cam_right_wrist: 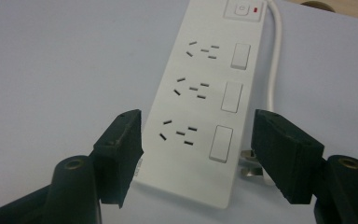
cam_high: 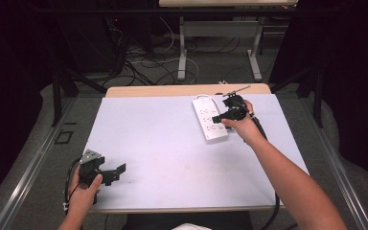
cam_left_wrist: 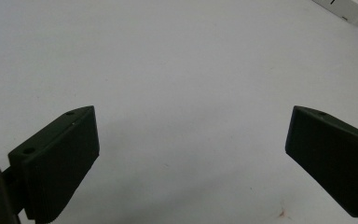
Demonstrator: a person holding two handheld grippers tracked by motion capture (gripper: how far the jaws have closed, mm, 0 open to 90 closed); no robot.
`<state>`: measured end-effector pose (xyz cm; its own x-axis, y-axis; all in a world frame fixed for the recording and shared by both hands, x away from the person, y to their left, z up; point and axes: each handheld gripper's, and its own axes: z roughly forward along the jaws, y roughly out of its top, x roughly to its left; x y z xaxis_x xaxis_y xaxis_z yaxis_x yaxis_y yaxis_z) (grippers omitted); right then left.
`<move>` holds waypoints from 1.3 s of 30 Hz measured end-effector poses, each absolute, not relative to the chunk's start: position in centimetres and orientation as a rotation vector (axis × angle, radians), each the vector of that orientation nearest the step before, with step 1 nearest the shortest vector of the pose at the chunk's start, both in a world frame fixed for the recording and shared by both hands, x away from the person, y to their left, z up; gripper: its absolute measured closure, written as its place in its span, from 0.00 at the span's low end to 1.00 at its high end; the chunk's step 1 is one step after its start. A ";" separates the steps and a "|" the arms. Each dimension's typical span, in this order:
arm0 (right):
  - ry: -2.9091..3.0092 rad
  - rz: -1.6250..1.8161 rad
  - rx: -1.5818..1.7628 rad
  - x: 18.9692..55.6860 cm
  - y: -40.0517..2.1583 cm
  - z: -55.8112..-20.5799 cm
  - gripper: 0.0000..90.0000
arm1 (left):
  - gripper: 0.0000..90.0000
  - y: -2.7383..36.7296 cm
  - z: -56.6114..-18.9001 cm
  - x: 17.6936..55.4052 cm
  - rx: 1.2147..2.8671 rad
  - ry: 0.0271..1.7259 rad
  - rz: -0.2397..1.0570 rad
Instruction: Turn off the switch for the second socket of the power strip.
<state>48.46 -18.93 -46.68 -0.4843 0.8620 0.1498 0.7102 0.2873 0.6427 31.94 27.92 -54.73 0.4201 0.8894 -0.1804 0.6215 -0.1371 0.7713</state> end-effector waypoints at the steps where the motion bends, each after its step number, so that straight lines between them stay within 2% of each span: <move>1: 2.335 0.971 1.438 48.3 -18.9 -46.6 0.34 | 0.03 27.9 -54.7 31.9 1.853 1.294 0.414; 7: 2.364 0.975 1.402 47.0 -18.5 -46.2 0.33 | 0.03 27.9 -54.7 31.9 1.850 1.295 0.414; 17: 2.360 0.992 1.372 44.5 -18.1 -45.8 0.18 | 0.03 27.9 -54.7 31.9 1.852 1.292 0.412; 21: 2.342 0.997 1.354 43.5 -18.2 -45.9 0.16 | 0.03 27.8 -54.7 31.9 1.853 1.292 0.413; 29: 2.314 1.042 1.305 41.4 -18.4 -46.3 0.03 | 0.03 27.8 -54.7 31.9 1.851 1.294 0.417; 39: 2.306 1.056 1.256 38.5 -18.9 -47.2 0.00 | 0.03 27.7 -54.7 31.9 1.844 1.293 0.424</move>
